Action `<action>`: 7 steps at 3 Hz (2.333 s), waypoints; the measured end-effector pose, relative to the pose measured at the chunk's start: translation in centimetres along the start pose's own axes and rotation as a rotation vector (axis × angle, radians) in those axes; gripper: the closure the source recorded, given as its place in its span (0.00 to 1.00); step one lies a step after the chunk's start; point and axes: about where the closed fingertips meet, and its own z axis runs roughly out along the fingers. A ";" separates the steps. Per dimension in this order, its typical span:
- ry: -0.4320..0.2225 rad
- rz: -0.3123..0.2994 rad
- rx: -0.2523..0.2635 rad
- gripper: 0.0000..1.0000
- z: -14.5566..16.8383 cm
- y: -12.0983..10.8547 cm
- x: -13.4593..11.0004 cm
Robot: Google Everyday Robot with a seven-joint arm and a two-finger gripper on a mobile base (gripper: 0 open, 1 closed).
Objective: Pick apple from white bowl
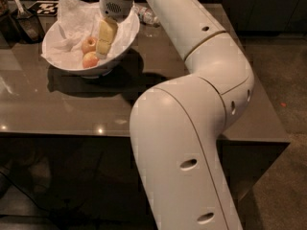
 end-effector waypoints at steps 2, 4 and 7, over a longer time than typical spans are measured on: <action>-0.080 -0.023 -0.042 0.00 3.4 -0.4 -2.1; -0.098 -0.002 0.006 0.00 2.0 -0.5 -3.6; -0.099 -0.001 0.006 0.12 2.0 -0.5 -3.6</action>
Offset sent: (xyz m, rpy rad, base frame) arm -0.0016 0.0153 -0.0165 0.0357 0.0457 0.0464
